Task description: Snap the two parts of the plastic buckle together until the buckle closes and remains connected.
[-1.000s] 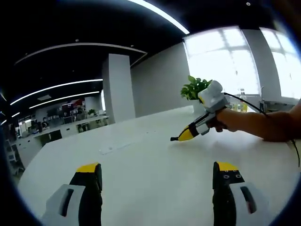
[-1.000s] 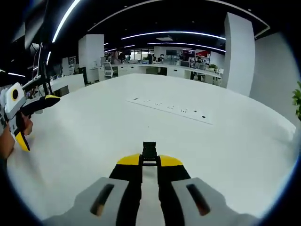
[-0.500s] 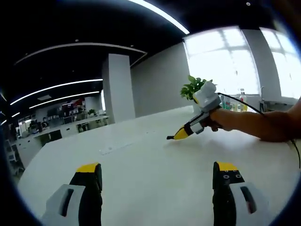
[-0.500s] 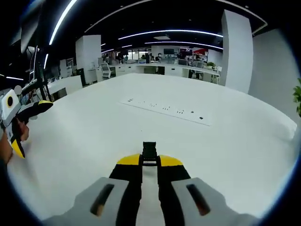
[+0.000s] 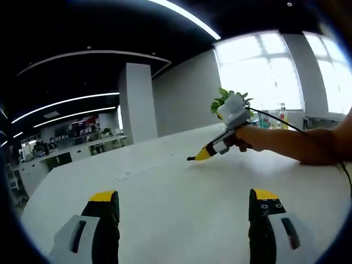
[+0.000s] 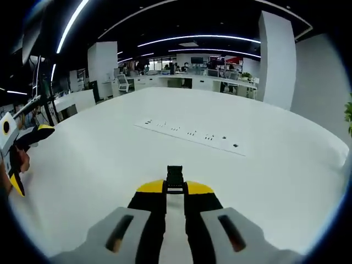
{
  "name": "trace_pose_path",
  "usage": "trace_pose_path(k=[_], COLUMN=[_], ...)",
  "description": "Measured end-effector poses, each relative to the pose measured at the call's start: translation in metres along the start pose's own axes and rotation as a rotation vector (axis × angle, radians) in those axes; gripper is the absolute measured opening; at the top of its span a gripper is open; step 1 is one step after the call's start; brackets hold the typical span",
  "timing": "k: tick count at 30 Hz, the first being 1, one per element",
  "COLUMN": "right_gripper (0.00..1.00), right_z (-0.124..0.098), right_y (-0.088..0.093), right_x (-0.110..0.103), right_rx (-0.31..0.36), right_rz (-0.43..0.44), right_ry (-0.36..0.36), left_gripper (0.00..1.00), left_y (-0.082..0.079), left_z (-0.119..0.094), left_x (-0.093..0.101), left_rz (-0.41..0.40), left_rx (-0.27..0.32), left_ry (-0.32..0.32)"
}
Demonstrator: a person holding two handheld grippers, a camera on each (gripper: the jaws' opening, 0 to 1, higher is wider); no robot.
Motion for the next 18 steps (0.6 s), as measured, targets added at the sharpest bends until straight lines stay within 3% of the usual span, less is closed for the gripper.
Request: trace_pose_path(k=[18], right_gripper=[0.09], right_z=[0.024], right_y=[-0.001], right_x=[0.011], right_rx=[-0.028], right_rz=[0.018], right_ry=[-0.024], left_gripper=[1.0], left_y=[0.004], left_z=[-0.003], left_x=[0.005], left_rz=[-0.005], left_rx=[-0.004], left_ry=[-0.001])
Point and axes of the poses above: the point that each gripper's makers call its tool centre point, and the gripper's own axes: z roughly forward along the fingers, x roughly to its right, y roughly out of its underside, the point moved 5 cm from there along -z, roughly backward along the fingers, and after that the axes turned 12 degrees about x, right-handed, at the moved point
